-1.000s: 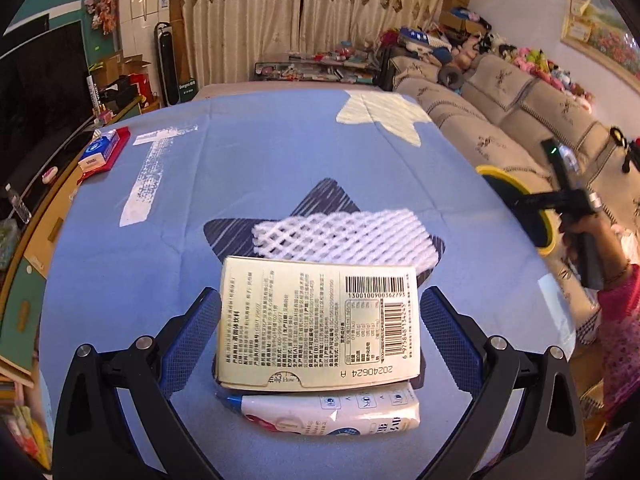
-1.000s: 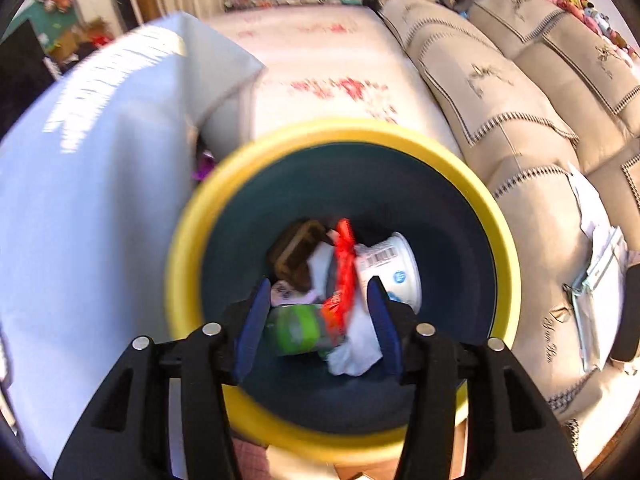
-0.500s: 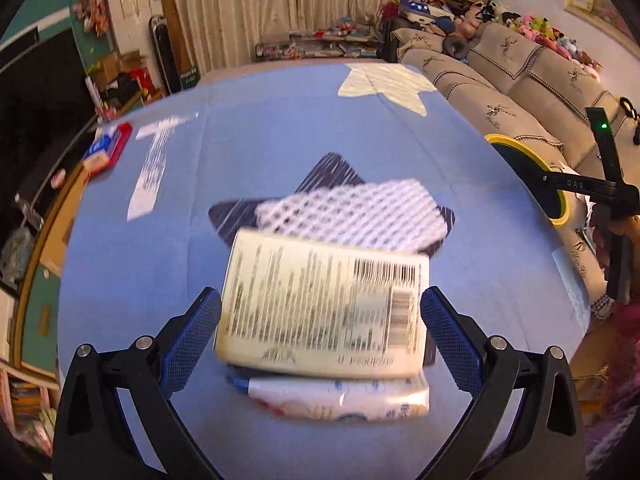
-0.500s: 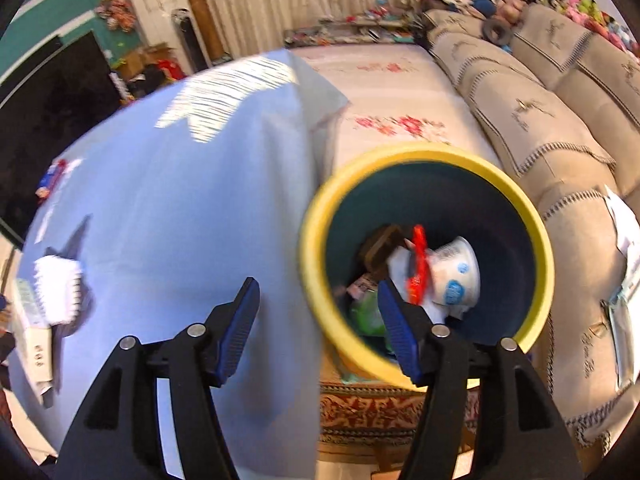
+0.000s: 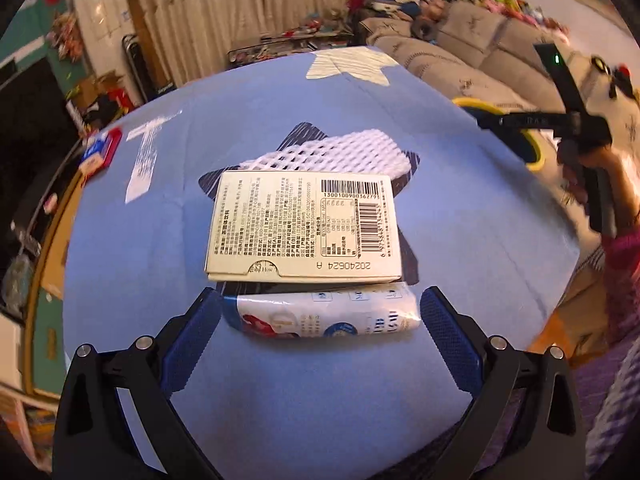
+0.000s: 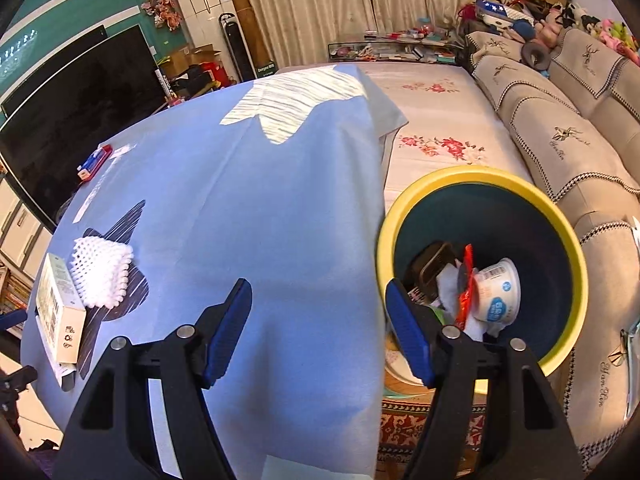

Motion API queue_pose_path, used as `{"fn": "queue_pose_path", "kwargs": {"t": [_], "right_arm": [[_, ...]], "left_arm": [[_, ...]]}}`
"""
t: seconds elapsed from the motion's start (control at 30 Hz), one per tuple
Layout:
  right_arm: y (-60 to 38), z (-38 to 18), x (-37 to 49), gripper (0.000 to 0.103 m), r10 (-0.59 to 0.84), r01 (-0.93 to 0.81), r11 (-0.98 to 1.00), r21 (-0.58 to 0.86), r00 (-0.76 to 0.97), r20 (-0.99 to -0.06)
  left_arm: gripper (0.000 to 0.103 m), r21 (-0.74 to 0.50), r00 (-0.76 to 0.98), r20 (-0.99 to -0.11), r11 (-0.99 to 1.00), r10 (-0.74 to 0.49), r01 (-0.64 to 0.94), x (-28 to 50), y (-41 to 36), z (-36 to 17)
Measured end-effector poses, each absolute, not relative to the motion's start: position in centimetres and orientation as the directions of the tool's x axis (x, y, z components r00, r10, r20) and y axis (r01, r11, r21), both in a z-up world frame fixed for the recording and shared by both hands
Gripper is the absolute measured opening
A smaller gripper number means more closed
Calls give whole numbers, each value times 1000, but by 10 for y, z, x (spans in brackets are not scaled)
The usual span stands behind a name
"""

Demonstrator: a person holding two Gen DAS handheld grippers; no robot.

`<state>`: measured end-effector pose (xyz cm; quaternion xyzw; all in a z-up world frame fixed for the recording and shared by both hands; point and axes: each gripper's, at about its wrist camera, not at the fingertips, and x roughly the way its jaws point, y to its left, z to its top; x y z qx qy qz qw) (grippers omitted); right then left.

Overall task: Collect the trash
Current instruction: 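Grasp the printed cardboard box with the left gripper and lift it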

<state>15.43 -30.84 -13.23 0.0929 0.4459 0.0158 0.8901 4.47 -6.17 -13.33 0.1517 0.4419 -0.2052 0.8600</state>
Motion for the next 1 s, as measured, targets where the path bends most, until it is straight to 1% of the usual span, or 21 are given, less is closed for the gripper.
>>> {"fn": "queue_pose_path", "kwargs": {"t": [0.03, 0.13, 0.23, 0.3, 0.53, 0.63, 0.8, 1.0], "right_arm": [[-308, -133, 153, 66, 111, 54, 982, 179, 602, -791], [-308, -132, 147, 66, 117, 49, 982, 184, 606, -786], [-309, -132, 145, 67, 122, 50, 980, 191, 607, -785], [-310, -134, 145, 67, 126, 54, 979, 198, 605, -786], [-311, -139, 143, 67, 142, 51, 975, 214, 599, -788], [-314, -140, 143, 67, 147, 53, 974, 222, 598, -788], [-312, -141, 145, 67, 167, 41, 970, 239, 601, -781], [-311, -141, 143, 67, 173, 38, 969, 244, 601, -780]], "left_arm": [[98, 88, 522, -823, 856, -226, 510, 44, -65, -133], [98, 88, 494, -814, 775, -306, 626, 33, -75, -126], [98, 116, 460, -823, 694, -333, 710, 31, -83, -126], [98, 82, 401, -850, 667, -341, 741, 39, -85, -131], [98, -104, 270, -901, 773, -339, 626, 68, -78, -139], [98, -205, 198, -910, 808, -366, 552, 72, -67, -140], [98, -235, 192, -912, 844, -364, 482, 87, -59, -150], [98, -340, 188, -889, 877, -417, 338, 122, -47, -149]]}}
